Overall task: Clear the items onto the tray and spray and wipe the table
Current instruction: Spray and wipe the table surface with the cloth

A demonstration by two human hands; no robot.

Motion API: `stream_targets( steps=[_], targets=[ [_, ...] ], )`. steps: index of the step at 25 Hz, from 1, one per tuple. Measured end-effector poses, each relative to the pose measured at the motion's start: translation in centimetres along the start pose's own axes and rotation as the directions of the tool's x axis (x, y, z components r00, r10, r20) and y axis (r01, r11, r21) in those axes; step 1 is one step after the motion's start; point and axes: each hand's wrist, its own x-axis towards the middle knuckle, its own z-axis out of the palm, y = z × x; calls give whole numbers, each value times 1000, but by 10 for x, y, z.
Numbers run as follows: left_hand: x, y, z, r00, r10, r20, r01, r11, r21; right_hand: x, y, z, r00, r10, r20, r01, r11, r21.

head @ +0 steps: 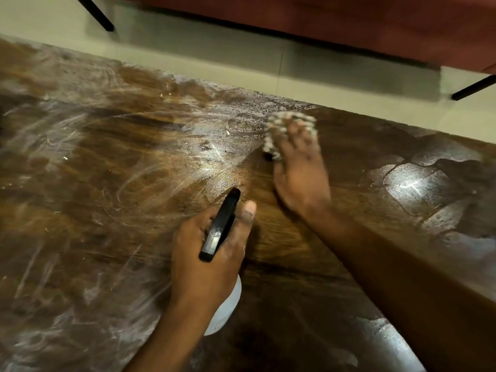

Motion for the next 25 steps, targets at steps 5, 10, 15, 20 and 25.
stream_targets(
  steps=[5,10,15,20,25],
  targets=[
    [8,7,3,999,19,-27,-20,999,-28,21,11,-3,732,-599,324,668,725,-170],
    [15,7,2,998,15,-64,-17,999,-33,58,37,-27,994,89,-64,-90,996,-23],
    [13,5,-2,998,-22,-60,21,1000,-16,14,-17,14,812,-526,255,554,831,-53],
    [-5,-8,-17,994,-86,-62,86,996,-4,31,40,-16,864,-436,253,480,864,-151],
    [-37,-34,-49,998,-61,-30,61,998,-11,-13,-29,14,977,186,-103,-172,977,127]
  ],
)
